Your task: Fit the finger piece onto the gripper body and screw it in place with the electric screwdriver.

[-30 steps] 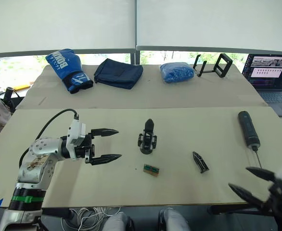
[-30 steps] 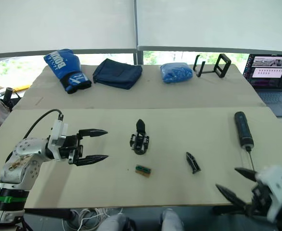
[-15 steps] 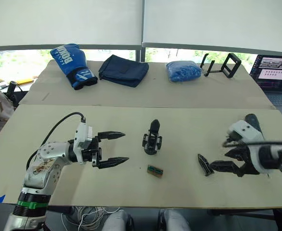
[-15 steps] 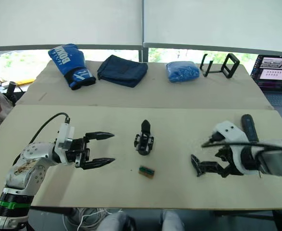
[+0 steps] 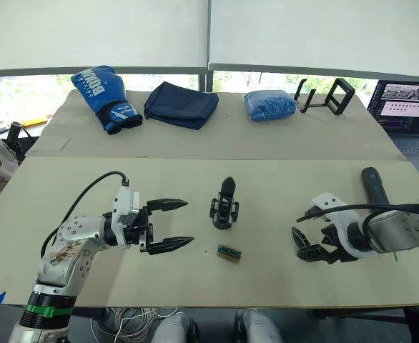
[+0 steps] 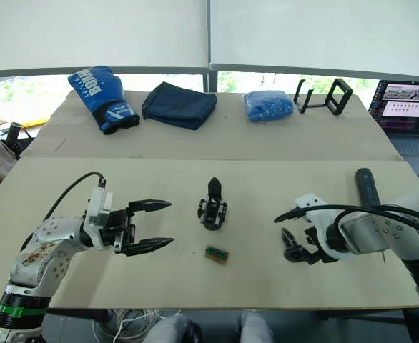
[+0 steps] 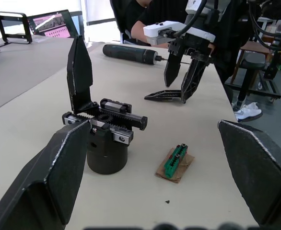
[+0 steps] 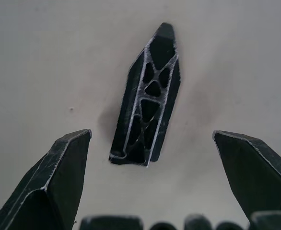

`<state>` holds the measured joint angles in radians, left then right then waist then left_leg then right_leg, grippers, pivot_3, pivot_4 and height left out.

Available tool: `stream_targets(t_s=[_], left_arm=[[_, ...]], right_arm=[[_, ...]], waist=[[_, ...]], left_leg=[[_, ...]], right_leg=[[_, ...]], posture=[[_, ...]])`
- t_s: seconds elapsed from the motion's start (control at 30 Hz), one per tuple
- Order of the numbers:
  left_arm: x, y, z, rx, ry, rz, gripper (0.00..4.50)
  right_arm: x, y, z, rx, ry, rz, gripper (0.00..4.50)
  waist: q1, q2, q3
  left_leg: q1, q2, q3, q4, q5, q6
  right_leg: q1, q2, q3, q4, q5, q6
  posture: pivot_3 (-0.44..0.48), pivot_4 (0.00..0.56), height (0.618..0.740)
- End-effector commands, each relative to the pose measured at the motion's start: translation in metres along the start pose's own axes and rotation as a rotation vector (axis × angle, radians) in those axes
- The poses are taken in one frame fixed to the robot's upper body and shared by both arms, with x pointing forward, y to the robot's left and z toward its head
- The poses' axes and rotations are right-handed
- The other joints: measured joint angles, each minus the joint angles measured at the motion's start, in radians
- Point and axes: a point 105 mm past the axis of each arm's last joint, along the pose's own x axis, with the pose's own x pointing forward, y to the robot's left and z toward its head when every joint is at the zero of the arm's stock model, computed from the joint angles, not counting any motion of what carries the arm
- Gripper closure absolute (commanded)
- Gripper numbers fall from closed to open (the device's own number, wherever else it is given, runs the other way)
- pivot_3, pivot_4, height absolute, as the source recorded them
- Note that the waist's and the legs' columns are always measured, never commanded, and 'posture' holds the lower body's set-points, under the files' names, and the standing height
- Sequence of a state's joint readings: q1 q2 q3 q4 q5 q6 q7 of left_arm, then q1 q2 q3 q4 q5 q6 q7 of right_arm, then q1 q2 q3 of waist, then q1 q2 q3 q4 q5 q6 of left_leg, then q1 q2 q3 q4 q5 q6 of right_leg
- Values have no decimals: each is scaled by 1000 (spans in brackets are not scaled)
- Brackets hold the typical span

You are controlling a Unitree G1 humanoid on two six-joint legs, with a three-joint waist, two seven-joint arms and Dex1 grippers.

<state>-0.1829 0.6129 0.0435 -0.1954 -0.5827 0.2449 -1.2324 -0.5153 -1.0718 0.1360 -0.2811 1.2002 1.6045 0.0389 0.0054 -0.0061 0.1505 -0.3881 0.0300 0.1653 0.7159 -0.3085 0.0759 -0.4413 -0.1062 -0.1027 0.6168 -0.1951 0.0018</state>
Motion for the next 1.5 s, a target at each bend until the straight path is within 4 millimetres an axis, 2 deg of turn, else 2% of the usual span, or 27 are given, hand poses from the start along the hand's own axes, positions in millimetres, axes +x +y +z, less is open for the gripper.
stream_targets(t_s=[0.03,0.1,0.13,0.3,0.33,0.4,0.47,0.63,0.73,0.83,0.93,1.0,1.07,1.2,1.37,1.5], left_arm=[[4,-5,8,28,-23,-21,44],[5,-5,8,28,-26,-21,44],[5,-5,8,28,-27,-21,14],[5,-4,9,32,-28,-19,0],[5,-4,9,34,-29,-18,0],[4,-3,10,36,-28,-16,0],[4,-2,10,37,-26,-14,0],[4,5,18,0,-82,21,0],[6,17,34,-46,-183,89,0],[10,36,54,-118,-298,188,0],[25,55,68,-247,-371,293,0],[32,65,80,-301,-446,345,0],[45,70,95,-362,-538,348,0],[67,68,105,-402,-579,302,0],[77,71,114,-430,-625,283,0],[91,69,103,-470,-577,268,0]], right_arm=[[-1,-4,-1,4,5,-35,0],[2,-1,-2,1,13,-24,0],[3,1,-3,-4,17,-23,244],[8,7,-8,-16,37,-7,1878],[9,8,-10,-15,39,-3,2018],[10,9,-11,-12,38,-3,3008],[10,9,-10,-16,35,-11,3409],[1,11,1,-47,-36,-30,3405],[-16,8,24,-96,-195,-94,3405],[-48,0,62,-145,-469,-227,3405],[-84,17,102,-245,-785,-328,3405],[-95,30,117,-276,-910,-349,3405],[-104,48,132,-338,-1027,-366,3405],[-95,75,147,-460,-1070,-367,3405],[-88,88,152,-514,-1069,-353,3405],[-88,94,151,-559,-1074,-348,3405]], waist=[[1,0,0],[1,0,0],[1,0,0],[0,0,0],[0,0,0],[-1,-1,-1],[-1,-1,-1],[-2,-1,-1],[-2,-1,-1],[1,-1,-1],[2,-1,-1],[2,-1,-1],[2,-1,-1],[-1,-1,-1],[-5,-1,-1],[-7,-1,-1]], left_leg=[[0,0,0,0,0,0],[0,0,0,0,0,0],[0,0,0,0,0,0],[0,0,0,0,0,0],[1,0,0,0,0,0],[1,1,0,-1,0,0],[2,1,0,-1,0,0],[2,1,0,-1,0,0],[1,1,0,-1,0,0],[0,1,0,0,0,0],[1,0,-1,0,0,0],[1,0,-1,0,1,-1],[2,0,-1,0,1,-2],[2,0,0,-1,2,-4],[2,0,0,-1,4,-6],[3,0,1,-1,4,-6]], right_leg=[[0,0,0,0,0,0],[0,0,0,0,0,0],[0,0,0,0,0,0],[0,1,0,0,0,0],[1,1,0,0,0,0],[1,1,0,0,0,0],[2,2,0,0,0,0],[2,2,0,0,0,0],[1,2,1,0,0,0],[1,2,1,0,0,1],[1,2,2,0,0,2],[2,4,3,0,-2,6],[3,6,3,-1,0,4],[2,8,3,-1,1,2],[2,10,3,-1,1,2],[2,10,4,-1,1,2]], posture=[[0,150,740],[0,150,740],[0,150,740],[0,150,740],[0,150,740],[0,150,740],[0,150,740],[0,150,740],[0,150,740],[0,150,740],[0,150,740],[0,150,740],[0,150,740],[0,150,740],[0,150,740],[0,150,740]])
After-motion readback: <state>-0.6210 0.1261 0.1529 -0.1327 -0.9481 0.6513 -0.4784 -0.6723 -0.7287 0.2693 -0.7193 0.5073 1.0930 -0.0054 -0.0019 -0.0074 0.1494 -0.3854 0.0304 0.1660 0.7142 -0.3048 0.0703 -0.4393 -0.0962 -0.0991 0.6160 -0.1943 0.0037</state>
